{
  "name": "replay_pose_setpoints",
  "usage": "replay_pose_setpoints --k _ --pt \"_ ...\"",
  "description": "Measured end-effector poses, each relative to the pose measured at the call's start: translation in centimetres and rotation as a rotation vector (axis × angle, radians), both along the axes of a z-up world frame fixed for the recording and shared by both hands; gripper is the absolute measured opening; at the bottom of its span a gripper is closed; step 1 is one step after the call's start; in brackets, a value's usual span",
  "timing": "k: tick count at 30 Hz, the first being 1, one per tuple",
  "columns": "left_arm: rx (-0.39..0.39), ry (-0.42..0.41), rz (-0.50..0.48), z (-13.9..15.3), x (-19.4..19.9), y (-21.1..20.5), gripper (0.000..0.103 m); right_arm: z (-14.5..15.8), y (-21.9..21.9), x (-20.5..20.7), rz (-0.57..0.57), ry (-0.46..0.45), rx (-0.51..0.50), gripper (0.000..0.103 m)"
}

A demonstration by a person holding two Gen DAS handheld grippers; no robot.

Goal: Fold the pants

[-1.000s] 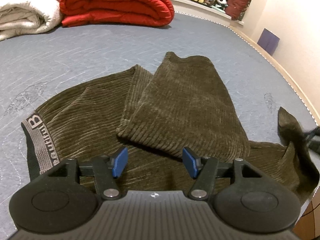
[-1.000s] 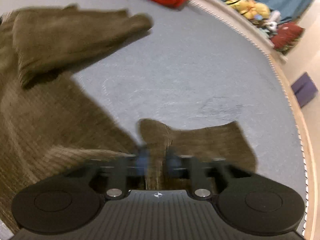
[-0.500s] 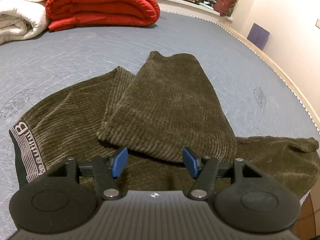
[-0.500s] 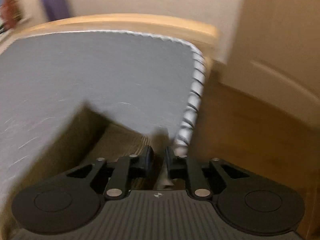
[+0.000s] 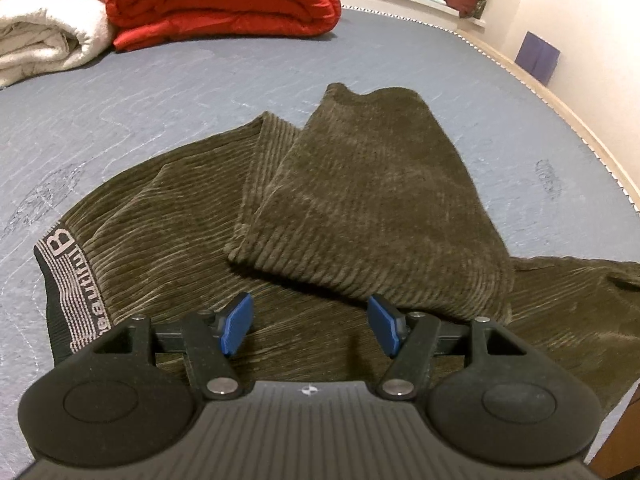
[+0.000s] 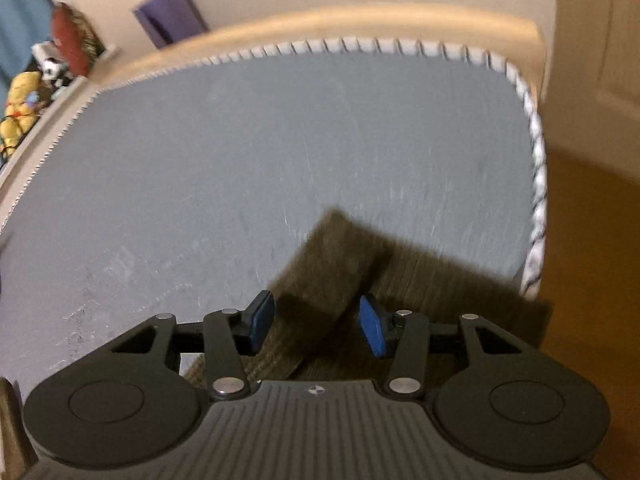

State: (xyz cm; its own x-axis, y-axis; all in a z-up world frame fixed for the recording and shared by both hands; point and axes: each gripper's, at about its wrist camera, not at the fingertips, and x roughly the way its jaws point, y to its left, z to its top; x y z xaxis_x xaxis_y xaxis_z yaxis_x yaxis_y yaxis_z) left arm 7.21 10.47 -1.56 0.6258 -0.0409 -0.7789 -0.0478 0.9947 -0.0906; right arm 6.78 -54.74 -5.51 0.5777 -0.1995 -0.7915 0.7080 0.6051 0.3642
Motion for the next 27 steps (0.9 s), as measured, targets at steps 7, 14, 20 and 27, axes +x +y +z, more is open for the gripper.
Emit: replay_pose_setpoints --k 7,14,20,27 --pt "0.004 0.012 -0.008 -0.5 0.8 -0.3 0.069 -0.2 0.2 3.1 0.012 -0.054 -0.003 0.006" --pt "-0.009 -0.016 -0.042 -0.9 1.1 -1.2 0.069 2.9 -1.6 6.2 0.036 -0.272 -0.039 0.005" --pt "-0.001 -0.024 -0.081 -1.4 1.2 -1.8 0.069 1.8 -1.5 9.0 0.144 -0.209 -0.074 0.039" --pt "-0.015 -0.046 -0.093 -0.4 1.0 -2.1 0.069 1.3 -5.3 2.4 -0.08 -0.046 -0.181 0.048"
